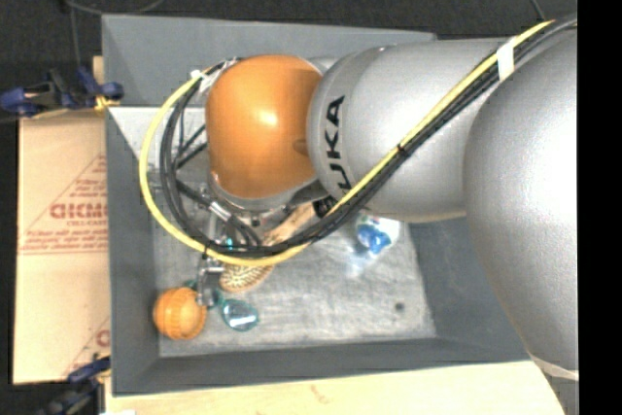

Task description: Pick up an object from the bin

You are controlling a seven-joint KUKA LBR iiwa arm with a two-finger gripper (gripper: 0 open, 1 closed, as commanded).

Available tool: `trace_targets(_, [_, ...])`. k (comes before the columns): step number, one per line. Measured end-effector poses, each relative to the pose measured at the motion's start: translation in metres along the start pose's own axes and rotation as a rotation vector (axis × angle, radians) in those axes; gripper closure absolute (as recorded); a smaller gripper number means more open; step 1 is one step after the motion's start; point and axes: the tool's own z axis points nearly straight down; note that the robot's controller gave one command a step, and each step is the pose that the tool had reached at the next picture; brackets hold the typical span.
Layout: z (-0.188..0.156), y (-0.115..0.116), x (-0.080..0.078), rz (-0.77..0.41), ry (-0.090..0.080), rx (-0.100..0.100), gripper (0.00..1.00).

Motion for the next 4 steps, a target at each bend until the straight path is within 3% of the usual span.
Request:
trace_targets(1, [-0.004,-0.001,-0.002,0.004,-0.008,-0.002,0.00])
trace_targets(2, [0.036,0.001,0.012,-0.064,-0.013,0.000,0.00])
trace_targets(3, [0.085,0.009,0.051,-0.135,-0.004,0.002,1.00])
trace_targets(4, [0.085,0.008,0.051,-0.134,-0.004,0.002,1.00])
